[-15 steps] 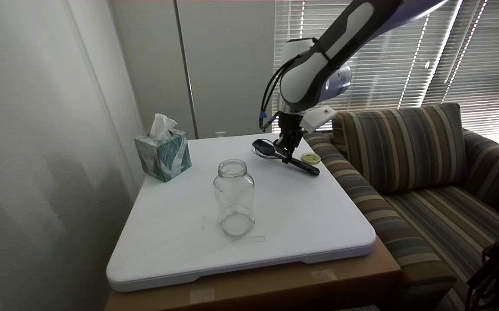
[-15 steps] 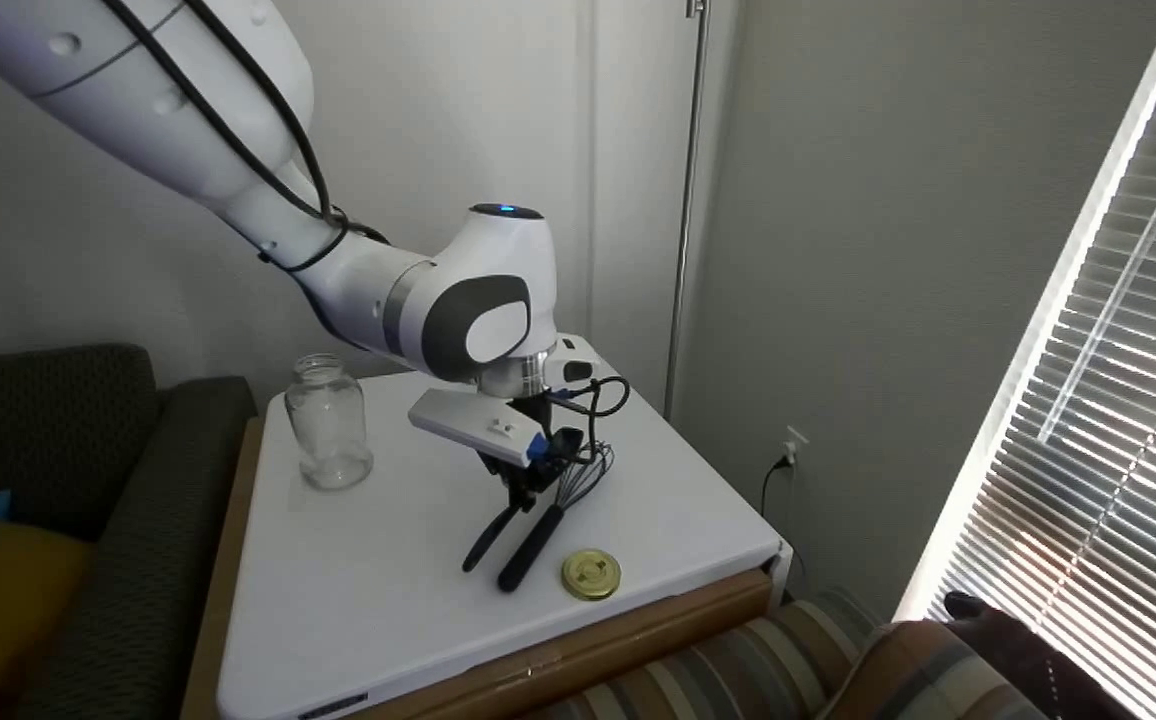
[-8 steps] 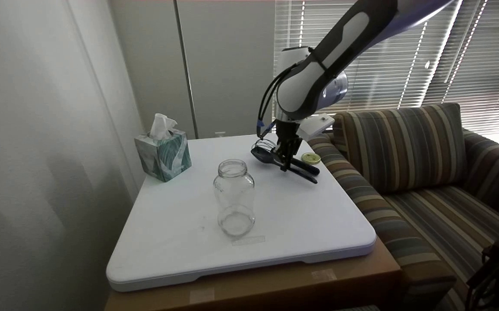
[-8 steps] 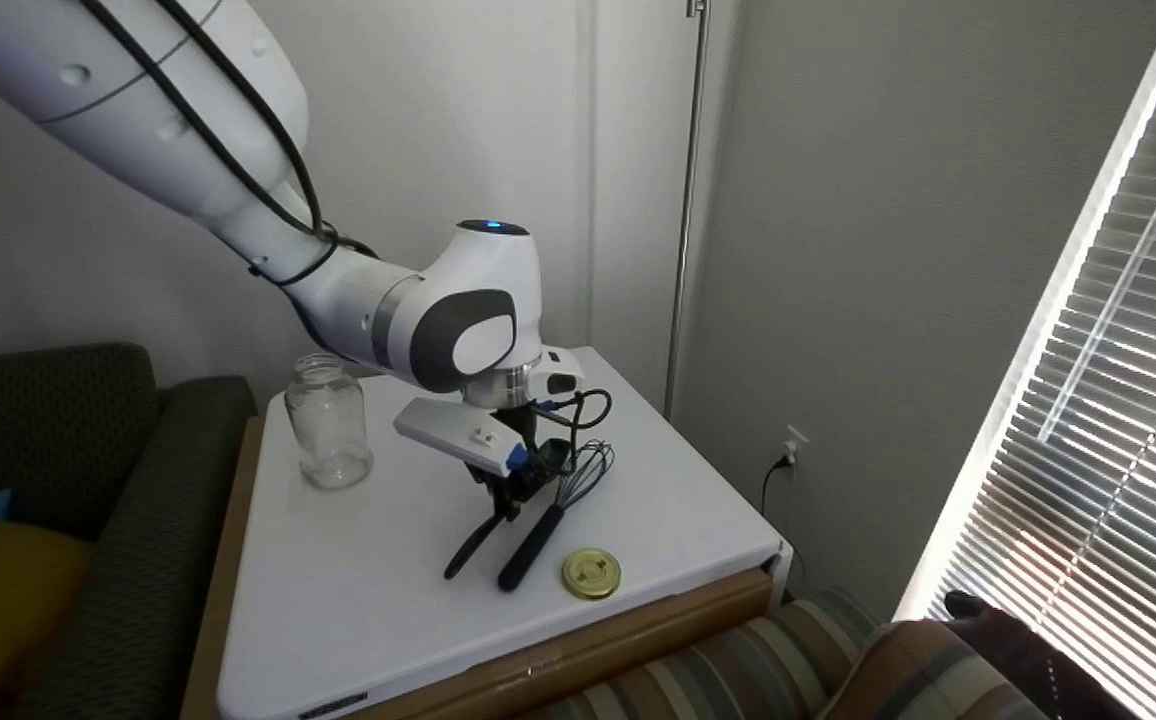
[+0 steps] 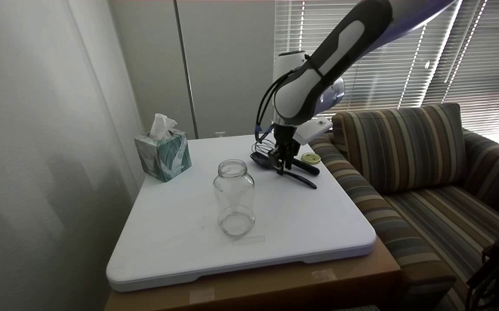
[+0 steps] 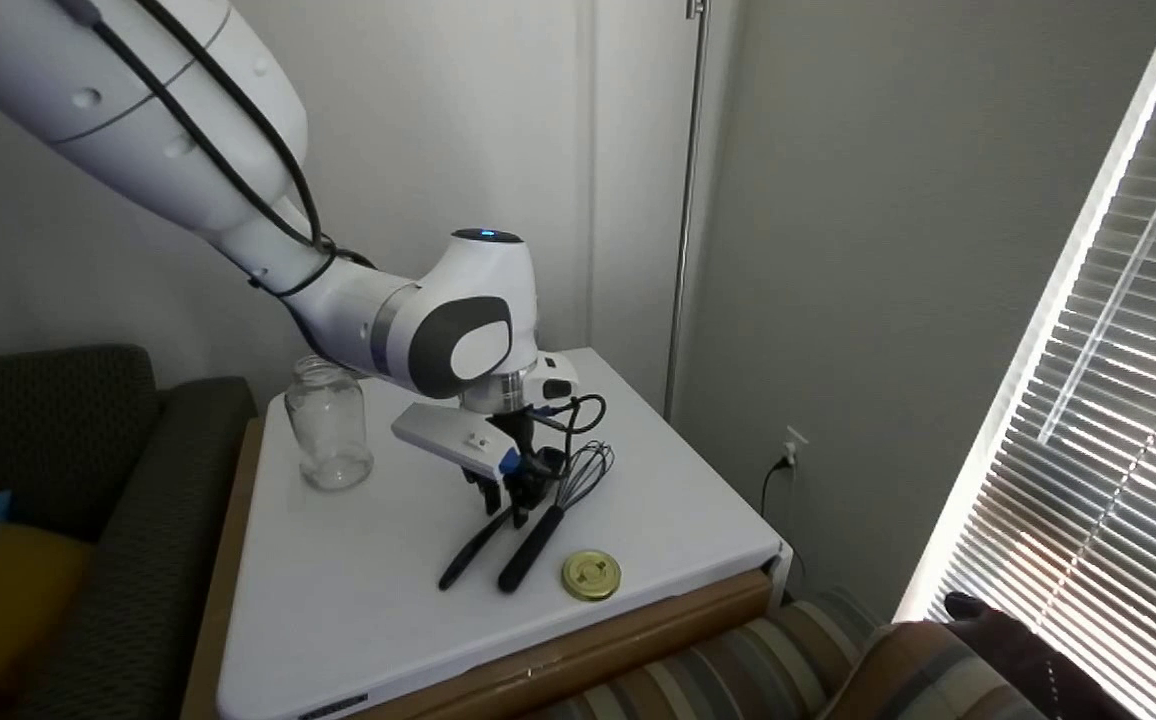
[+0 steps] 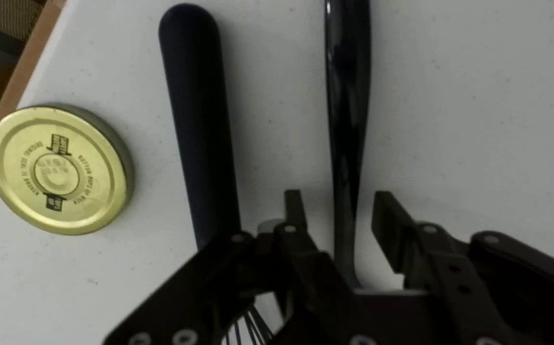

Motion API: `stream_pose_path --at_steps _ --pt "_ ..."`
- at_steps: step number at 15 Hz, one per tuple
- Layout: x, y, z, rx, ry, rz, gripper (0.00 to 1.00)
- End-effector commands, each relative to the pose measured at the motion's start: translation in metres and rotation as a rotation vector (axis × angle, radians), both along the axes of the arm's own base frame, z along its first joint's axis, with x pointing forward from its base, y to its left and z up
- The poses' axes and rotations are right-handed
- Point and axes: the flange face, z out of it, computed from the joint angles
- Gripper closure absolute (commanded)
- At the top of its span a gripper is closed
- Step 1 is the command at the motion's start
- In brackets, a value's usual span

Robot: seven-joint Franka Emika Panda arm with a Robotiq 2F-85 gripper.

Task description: Pick the black spoon then put it back on the table, then pick the bottle top and put it on the bottle

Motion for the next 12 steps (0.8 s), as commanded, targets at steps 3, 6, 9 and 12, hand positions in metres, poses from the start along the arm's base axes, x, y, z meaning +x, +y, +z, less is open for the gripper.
stream_pose_path --at_steps 3,6,9,12 --pt "0.007 -0.003 0.029 -0.047 -0.032 -0.052 0.12" --pt "0.006 -0.009 0.058 -0.065 -0.042 -0.099 0.00" --pt "-0.004 -0.038 0.082 -0.083 -0.066 -0.180 0.00" --pt "-0.024 -0.079 0.086 -0.089 -0.054 -0.288 0.00"
